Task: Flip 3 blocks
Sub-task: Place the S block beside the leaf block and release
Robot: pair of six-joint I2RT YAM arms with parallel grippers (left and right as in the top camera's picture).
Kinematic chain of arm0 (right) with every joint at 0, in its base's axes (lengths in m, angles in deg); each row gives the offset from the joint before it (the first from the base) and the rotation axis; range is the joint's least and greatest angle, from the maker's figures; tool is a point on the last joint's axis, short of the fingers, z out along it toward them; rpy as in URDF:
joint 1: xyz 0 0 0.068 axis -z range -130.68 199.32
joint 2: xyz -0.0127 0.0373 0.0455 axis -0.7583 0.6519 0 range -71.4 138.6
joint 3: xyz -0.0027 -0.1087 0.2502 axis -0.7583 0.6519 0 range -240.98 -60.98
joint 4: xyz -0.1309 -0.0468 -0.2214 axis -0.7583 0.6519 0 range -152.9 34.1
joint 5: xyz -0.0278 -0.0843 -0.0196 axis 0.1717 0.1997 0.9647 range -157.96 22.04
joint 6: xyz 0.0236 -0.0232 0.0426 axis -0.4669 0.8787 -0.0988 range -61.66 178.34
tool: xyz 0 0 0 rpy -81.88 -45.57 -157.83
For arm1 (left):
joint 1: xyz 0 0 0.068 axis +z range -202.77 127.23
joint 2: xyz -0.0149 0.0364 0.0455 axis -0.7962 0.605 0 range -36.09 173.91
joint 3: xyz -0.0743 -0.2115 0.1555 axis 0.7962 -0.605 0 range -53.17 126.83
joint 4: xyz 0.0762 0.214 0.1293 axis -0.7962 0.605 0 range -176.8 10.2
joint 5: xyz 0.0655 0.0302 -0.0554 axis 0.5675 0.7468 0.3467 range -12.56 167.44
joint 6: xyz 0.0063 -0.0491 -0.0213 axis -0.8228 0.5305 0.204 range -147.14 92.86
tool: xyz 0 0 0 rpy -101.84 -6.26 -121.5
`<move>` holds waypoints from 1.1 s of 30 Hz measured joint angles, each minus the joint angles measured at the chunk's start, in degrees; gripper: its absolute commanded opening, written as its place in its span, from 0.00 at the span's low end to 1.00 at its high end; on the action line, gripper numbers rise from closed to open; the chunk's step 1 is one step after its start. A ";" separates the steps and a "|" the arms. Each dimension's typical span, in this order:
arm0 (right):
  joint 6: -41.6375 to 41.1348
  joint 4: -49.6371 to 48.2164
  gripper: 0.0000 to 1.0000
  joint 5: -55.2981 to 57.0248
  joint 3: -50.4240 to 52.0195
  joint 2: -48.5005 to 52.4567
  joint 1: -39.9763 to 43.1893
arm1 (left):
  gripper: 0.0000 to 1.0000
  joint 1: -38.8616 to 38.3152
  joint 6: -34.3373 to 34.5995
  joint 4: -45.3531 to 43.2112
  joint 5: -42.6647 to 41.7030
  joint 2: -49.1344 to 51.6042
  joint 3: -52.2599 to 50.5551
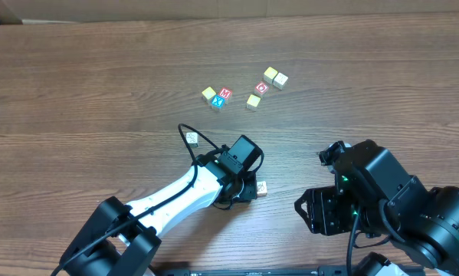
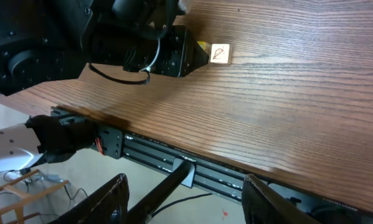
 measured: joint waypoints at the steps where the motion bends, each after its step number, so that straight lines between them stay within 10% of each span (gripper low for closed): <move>1: 0.00 0.00 0.60 -0.02 0.00 0.00 0.00 | 0.11 0.00 0.02 0.00 -0.02 0.00 0.00; 7: 0.00 0.02 0.60 -0.02 0.00 0.00 0.00 | 0.33 0.00 0.39 -0.09 -0.22 0.22 0.00; 22: 0.00 0.07 0.60 0.00 0.00 0.00 0.00 | 0.30 0.00 0.42 -0.11 -0.37 0.33 0.00; 33: 0.02 0.15 0.60 0.00 0.00 0.00 0.00 | 0.56 0.00 -1.38 4.00 -0.35 -4.22 1.05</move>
